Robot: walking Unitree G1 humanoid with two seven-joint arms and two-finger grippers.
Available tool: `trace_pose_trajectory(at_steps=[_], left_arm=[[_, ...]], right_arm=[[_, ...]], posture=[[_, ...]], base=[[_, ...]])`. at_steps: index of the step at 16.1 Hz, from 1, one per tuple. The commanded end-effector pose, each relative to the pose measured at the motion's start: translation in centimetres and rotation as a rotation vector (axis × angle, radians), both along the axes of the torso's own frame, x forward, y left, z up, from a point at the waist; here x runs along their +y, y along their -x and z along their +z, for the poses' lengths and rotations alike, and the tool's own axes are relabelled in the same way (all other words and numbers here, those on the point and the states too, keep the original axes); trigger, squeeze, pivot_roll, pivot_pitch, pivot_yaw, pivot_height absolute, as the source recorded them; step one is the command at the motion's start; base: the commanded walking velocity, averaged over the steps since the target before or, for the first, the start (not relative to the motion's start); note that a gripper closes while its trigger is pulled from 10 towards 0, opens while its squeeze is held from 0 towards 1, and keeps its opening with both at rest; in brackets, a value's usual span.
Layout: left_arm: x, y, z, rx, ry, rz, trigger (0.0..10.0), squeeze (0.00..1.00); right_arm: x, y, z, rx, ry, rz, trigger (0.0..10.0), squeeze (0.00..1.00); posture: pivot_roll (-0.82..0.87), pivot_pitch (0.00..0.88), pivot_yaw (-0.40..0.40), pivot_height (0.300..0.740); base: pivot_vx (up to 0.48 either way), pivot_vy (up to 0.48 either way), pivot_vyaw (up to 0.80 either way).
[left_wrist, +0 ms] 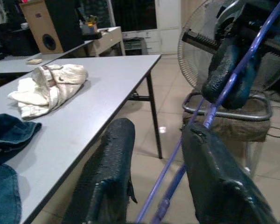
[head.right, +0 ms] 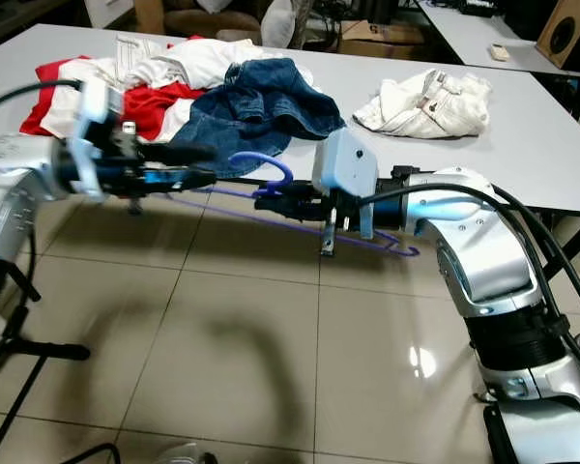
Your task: Hang hanger
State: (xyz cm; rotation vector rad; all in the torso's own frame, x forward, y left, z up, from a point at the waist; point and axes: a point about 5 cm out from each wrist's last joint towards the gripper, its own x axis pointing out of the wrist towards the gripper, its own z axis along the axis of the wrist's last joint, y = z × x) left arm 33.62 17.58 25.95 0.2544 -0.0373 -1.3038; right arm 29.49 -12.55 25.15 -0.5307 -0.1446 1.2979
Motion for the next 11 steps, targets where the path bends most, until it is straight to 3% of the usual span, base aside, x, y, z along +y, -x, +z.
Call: trace_pose_trajectory(at_steps=[1,2,3,4,5,7,8,9,10,11], left_arm=[[0.0,0.5,-0.2,0.006,-0.019,-0.027,10.0,1.00],[-0.3,0.6,-0.8,0.002,-0.052,-0.030,10.0,1.00],[-1.1,0.8,-1.8,-0.034,-0.098,-0.030,10.0,0.22],[-1.1,0.8,-1.8,-0.034,-0.098,-0.030,10.0,0.22],[-1.9,1.0,-2.2,-0.055,-0.101,-0.050,10.0,0.00],[-2.1,1.2,-3.0,-0.068,-0.147,-0.060,10.0,0.00],[-2.3,1.2,-3.1,-0.049,-0.176,-0.078,8.0,0.00],[-2.3,1.3,-3.0,-0.042,-0.175,-0.082,8.0,0.00],[-2.1,1.4,-3.0,-0.040,-0.182,-0.081,3.1,0.00],[-1.9,1.6,-3.0,-0.035,-0.183,-0.086,2.3,0.00]], right_arm=[[0.4,0.3,0.1,-0.028,0.000,0.014,10.0,0.00],[0.7,0.5,0.0,-0.027,-0.008,0.017,10.0,0.00],[1.3,0.7,-0.2,-0.025,-0.026,0.031,10.0,0.00],[1.3,0.7,-0.2,-0.025,-0.026,0.031,10.0,0.00],[1.8,0.7,-0.3,-0.022,-0.035,0.046,10.0,0.00],[2.7,0.7,-0.8,-0.016,-0.044,0.067,10.0,0.00],[3.0,0.8,-0.3,-0.013,-0.056,0.088,10.0,0.00],[3.2,0.8,-0.2,-0.012,-0.061,0.098,10.0,0.00],[3.2,0.8,-0.2,-0.011,-0.058,0.104,10.0,0.00],[3.2,0.7,-0.2,-0.010,-0.050,0.105,10.0,0.00]], posture=[[-0.08,0.000,0.039,0.740],[-0.07,0.000,0.039,0.740],[-0.06,0.000,0.039,0.740],[-0.06,0.000,0.039,0.740],[-0.05,0.000,0.029,0.740],[-0.05,0.000,0.031,0.740],[-0.05,0.000,0.018,0.740],[-0.04,0.000,0.017,0.740],[-0.04,0.000,0.021,0.740],[-0.04,0.000,0.024,0.740]], base=[[0.000,0.000,0.00],[0.000,0.000,0.00],[0.000,0.000,0.00],[0.000,0.000,0.00],[0.000,0.000,0.00],[0.000,0.000,0.00],[0.000,0.000,0.00],[0.000,0.000,0.00],[0.000,0.000,0.00],[0.000,0.000,0.00]])
